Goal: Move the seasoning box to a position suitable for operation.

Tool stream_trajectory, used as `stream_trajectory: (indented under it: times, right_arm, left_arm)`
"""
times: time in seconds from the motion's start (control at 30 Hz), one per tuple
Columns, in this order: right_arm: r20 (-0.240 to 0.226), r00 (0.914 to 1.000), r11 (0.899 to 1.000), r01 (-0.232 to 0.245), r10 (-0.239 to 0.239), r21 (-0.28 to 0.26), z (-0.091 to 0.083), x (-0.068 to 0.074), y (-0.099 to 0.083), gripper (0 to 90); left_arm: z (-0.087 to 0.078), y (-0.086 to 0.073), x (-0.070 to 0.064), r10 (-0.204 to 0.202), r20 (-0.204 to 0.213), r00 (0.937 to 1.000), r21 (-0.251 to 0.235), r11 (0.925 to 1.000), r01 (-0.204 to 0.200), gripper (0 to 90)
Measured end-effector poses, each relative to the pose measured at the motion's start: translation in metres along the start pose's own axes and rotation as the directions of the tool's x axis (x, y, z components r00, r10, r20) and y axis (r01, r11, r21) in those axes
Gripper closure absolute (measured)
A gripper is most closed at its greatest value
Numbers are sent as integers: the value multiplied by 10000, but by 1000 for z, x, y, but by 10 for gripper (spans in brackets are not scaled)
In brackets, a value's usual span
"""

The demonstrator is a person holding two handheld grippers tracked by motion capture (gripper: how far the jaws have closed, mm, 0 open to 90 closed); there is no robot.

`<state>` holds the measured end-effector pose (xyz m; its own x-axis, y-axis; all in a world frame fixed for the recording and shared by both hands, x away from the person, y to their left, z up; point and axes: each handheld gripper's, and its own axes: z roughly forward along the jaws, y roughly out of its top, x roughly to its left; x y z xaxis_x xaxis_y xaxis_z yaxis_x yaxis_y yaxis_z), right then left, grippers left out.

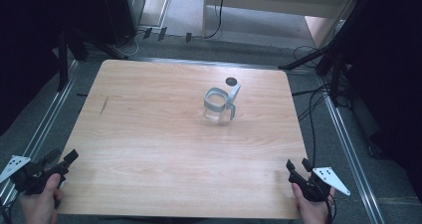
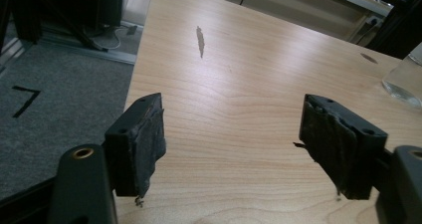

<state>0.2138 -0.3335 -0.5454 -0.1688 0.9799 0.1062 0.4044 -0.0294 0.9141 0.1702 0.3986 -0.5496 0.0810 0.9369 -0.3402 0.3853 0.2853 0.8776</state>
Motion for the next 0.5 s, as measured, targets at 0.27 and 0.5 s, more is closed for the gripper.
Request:
stream_trajectory:
  times: [0.27,0.5]
  right_arm:
    - [192,9990,9989,397,-393,-236,-2,7,3,859]
    - [-828,9965,9999,-74,81,81,15,31,28,900]
  left_arm:
    - [10,5,-4,-128,87,9999,804,9967,121,871]
    - [39,15,-34,356,831,9959,1252,9911,-459,900]
